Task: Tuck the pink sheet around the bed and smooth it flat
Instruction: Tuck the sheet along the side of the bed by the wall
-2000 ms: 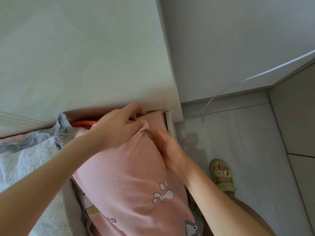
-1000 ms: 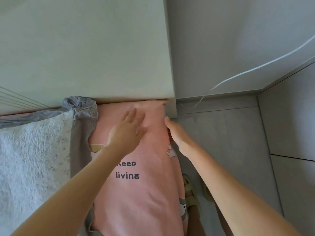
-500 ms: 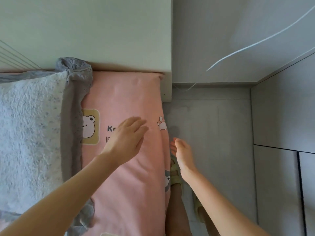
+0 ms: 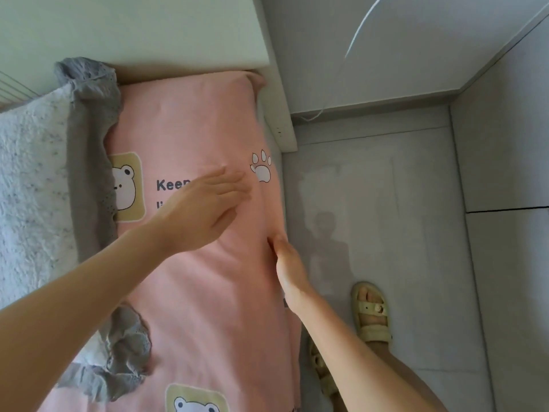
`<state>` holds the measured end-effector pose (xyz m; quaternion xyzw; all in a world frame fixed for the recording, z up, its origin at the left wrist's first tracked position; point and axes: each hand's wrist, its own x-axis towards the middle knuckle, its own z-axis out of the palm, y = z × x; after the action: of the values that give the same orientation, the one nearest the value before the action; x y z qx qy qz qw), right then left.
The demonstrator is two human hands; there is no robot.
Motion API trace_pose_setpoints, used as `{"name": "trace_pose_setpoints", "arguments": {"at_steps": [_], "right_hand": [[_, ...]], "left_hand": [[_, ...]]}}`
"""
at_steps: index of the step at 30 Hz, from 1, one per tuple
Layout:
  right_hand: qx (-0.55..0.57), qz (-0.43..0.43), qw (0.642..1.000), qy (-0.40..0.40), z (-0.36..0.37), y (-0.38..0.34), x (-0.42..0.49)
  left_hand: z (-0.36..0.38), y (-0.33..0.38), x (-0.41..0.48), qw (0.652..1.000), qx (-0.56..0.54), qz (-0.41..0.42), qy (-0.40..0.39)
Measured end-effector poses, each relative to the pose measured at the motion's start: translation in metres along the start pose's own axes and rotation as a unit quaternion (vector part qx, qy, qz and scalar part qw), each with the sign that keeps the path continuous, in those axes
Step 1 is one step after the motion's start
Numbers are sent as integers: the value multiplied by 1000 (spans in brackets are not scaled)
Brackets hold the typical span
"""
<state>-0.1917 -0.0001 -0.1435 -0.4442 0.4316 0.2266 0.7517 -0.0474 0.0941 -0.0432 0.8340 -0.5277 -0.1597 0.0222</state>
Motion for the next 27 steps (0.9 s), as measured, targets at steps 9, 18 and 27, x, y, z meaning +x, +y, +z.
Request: {"name": "trace_pose_setpoints", "arguments": {"at_steps": [9,18,27], "right_hand": [[-23,-142,988,59,9,11,16],[204,-108,972,-39,6,-1,24],[150,-87,985,-15,4,-23,42]], "left_hand": [[11,-14,51,983,153,74,-67],[21,-24,128,920,261,34,-291],[25,-33,135,931,286,56,-220]]}}
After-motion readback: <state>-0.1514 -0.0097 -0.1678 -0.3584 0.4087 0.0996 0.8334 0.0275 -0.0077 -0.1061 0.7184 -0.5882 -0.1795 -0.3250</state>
